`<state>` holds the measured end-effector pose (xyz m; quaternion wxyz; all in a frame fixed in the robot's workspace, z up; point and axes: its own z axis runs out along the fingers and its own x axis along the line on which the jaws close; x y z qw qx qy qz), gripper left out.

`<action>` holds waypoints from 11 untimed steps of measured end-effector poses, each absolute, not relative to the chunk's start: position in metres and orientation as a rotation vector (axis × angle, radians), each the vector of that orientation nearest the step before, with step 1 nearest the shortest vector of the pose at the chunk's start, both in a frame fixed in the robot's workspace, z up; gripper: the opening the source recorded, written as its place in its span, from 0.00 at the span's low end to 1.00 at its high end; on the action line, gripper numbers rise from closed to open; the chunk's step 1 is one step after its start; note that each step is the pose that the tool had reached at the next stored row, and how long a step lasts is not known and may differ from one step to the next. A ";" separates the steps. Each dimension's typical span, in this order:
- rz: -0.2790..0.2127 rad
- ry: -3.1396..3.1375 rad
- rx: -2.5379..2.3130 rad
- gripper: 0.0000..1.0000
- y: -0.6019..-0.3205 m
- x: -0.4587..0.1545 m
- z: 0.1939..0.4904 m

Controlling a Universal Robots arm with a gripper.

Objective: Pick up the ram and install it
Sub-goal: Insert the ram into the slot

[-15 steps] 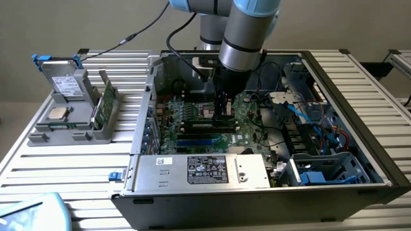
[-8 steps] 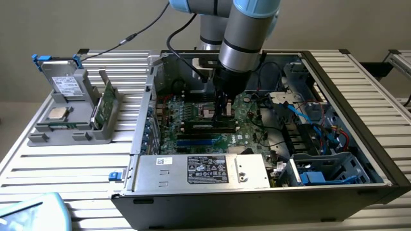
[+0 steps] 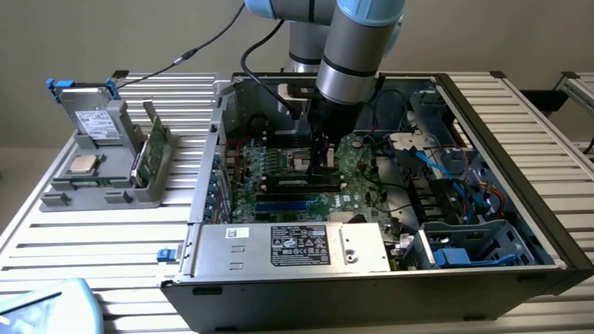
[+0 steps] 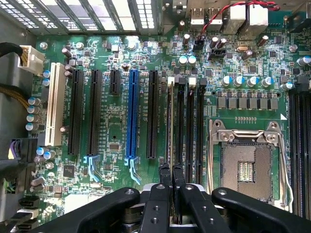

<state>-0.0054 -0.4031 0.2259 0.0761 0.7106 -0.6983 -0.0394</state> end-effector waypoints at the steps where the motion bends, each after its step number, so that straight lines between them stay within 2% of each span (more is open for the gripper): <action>1: -0.118 -2.094 2.130 0.13 -0.403 -0.005 0.226; 11: -0.119 -2.104 2.120 0.13 -0.403 -0.005 0.226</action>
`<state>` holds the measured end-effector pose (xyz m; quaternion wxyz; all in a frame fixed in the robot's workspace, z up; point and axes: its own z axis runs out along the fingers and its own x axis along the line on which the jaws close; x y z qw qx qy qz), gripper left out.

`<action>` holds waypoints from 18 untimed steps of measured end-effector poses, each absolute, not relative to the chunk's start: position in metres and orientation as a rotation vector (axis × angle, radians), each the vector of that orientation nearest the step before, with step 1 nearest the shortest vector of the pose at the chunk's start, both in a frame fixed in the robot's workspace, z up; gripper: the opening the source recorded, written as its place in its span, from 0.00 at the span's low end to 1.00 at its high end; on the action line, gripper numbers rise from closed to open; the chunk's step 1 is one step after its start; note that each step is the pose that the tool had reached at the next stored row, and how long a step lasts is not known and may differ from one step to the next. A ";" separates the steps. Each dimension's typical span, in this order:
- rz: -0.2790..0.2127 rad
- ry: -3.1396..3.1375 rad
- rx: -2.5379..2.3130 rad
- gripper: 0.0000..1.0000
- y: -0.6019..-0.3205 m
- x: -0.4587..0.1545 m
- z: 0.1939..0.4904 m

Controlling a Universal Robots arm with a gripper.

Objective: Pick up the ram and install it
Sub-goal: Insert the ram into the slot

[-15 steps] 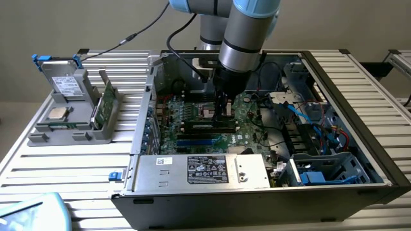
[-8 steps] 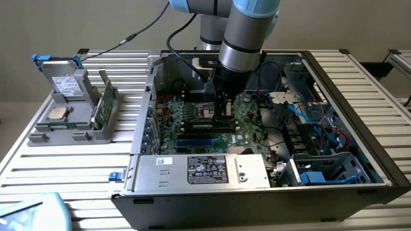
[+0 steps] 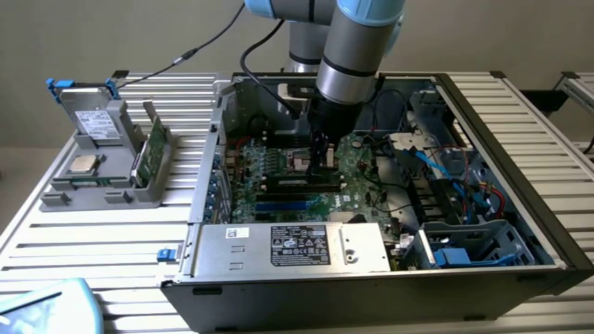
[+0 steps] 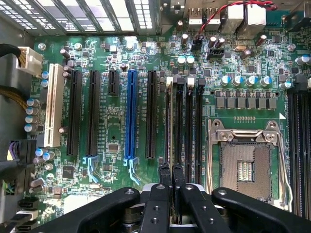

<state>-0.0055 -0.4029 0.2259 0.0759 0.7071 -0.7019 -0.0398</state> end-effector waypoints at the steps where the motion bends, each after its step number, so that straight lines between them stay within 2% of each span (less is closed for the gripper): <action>1: -0.119 -2.105 2.119 0.13 -0.403 -0.005 0.226; 18: -0.121 -2.118 2.107 0.13 -0.403 -0.006 0.228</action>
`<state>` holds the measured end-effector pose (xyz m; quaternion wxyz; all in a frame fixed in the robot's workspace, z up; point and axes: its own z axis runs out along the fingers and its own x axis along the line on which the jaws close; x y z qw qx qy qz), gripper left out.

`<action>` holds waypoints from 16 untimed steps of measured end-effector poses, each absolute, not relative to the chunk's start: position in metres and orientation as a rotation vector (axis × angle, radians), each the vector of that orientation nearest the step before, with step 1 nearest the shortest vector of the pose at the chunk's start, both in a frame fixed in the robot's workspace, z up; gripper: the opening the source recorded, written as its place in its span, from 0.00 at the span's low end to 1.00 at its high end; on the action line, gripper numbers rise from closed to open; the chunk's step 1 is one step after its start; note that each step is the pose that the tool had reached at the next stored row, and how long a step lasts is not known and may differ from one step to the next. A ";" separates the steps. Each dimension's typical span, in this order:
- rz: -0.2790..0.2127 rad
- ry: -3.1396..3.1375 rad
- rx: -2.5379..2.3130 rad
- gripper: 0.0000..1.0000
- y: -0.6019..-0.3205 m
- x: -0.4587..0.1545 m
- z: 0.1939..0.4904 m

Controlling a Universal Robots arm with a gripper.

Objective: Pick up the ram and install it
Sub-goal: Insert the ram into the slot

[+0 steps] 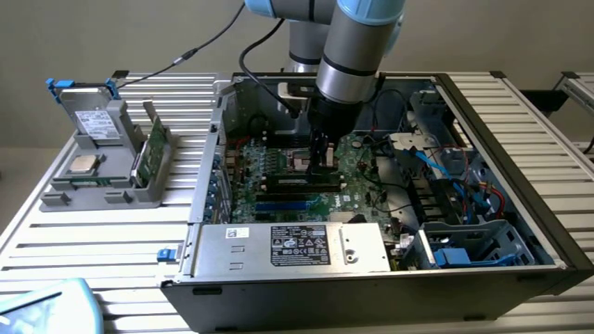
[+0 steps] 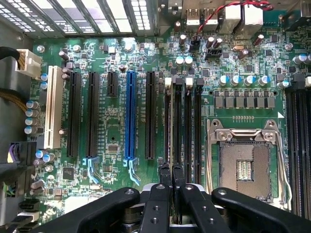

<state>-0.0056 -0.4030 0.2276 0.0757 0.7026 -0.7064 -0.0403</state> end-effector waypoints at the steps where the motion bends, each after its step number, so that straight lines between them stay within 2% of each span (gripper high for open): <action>1: -0.121 -2.119 2.106 0.13 -0.403 -0.006 0.228; 16: -0.121 -2.124 2.101 0.13 -0.405 -0.006 0.229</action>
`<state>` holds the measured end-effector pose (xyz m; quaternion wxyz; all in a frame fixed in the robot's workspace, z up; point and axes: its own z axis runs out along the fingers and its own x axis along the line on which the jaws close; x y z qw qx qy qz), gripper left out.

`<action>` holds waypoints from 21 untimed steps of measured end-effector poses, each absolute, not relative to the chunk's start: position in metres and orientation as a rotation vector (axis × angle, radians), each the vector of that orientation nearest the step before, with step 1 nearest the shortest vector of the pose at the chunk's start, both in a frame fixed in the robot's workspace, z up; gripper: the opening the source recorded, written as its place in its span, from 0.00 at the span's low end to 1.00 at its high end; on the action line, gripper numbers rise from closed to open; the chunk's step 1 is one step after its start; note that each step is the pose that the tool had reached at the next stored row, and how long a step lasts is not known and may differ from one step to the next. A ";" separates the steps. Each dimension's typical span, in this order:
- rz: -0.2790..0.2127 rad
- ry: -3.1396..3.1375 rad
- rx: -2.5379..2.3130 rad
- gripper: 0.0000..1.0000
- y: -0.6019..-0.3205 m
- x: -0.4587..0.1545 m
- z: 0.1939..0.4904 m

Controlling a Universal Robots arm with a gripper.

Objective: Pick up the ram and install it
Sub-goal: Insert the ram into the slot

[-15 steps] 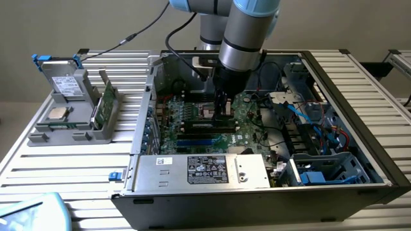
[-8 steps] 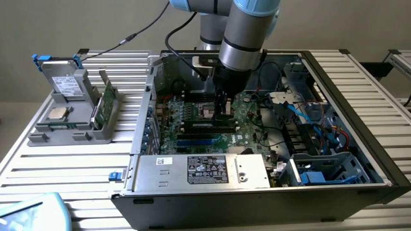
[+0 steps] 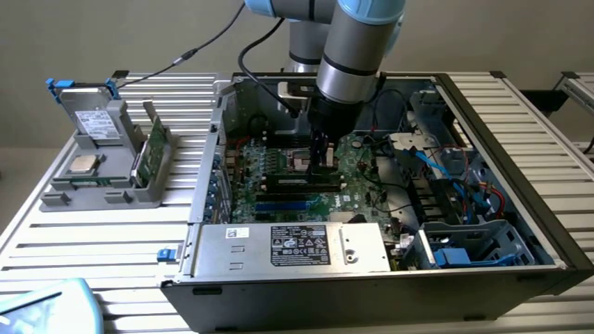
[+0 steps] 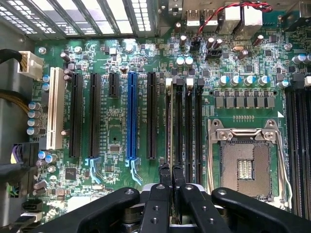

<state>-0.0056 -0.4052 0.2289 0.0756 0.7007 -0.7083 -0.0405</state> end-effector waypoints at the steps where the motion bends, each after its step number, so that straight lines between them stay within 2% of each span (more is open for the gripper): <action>1: -0.121 -2.124 2.101 0.13 -0.405 -0.005 0.229; 21: -0.118 -2.123 2.100 0.13 -0.404 -0.004 0.226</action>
